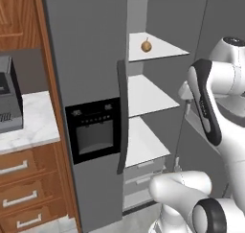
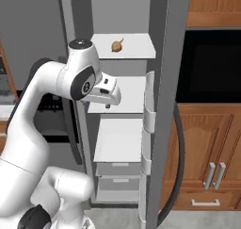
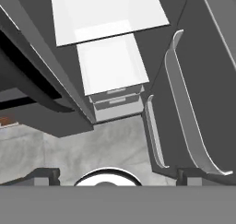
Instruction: Place the cold items (onion and peach) from the fridge in one tupperware on the dining counter. Place the warm items (hot dog and kebab skewer) in the stove area in another tupperware.
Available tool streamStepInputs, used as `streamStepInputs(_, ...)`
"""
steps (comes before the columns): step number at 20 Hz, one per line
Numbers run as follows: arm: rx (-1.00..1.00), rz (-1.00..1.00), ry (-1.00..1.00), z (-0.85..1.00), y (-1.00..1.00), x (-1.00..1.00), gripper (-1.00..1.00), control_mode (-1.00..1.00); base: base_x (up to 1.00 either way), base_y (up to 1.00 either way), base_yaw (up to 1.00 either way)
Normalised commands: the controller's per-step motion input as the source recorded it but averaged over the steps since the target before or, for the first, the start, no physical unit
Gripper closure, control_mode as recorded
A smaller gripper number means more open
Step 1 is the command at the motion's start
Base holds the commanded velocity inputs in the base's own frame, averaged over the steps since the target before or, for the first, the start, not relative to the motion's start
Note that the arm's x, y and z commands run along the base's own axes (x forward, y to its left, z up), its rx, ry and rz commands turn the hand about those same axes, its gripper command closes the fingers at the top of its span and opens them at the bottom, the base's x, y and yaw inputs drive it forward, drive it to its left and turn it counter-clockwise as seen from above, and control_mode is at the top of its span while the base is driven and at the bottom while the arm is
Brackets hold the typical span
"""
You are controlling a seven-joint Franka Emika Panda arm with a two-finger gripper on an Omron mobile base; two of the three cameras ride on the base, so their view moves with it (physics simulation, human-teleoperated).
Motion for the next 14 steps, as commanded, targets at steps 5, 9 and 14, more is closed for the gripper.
streamStepInputs(5,0.0,0.0,0.0,0.0,0.0,0.0,-1.0,1.0,0.68,0.2,-0.09)
streamStepInputs(9,0.0,0.0,0.0,0.0,0.0,0.0,-1.0,1.0,0.56,0.12,-0.09)
streamStepInputs(14,0.0,0.0,0.0,0.0,0.0,0.0,-1.0,1.0,0.59,0.02,-0.08)
